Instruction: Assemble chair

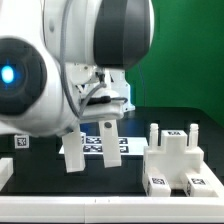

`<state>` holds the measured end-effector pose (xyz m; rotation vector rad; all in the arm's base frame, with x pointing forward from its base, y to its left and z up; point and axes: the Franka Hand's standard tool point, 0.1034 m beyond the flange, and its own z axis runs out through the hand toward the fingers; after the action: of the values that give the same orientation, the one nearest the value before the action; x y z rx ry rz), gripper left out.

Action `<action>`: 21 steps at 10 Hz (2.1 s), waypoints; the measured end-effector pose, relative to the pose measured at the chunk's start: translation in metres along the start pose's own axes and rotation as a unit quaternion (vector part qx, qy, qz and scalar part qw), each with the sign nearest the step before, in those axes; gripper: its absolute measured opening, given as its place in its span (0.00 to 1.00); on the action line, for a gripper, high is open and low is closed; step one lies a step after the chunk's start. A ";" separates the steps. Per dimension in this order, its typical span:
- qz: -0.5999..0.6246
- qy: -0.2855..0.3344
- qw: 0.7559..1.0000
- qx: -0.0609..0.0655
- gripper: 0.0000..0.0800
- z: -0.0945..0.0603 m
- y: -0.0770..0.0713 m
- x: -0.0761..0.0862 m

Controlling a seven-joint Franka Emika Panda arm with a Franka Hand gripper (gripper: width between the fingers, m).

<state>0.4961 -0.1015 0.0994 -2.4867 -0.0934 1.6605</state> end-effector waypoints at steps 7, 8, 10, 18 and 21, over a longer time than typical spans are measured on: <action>-0.031 -0.018 0.998 -0.044 0.35 -0.004 0.017 -0.001; -0.018 -0.045 0.997 -0.068 0.35 -0.003 0.018 -0.005; 0.022 -0.044 0.995 -0.083 0.35 -0.002 0.006 -0.004; 0.006 -0.035 0.996 -0.079 0.35 0.009 0.003 0.013; 0.003 -0.038 0.996 -0.079 0.35 0.009 0.002 0.013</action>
Offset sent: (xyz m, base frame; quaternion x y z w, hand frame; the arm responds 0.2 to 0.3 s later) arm 0.0000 0.0000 0.0000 0.0000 0.0000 0.0000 1.0000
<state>0.4924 -0.1007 0.0836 -2.5365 -0.2355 1.8151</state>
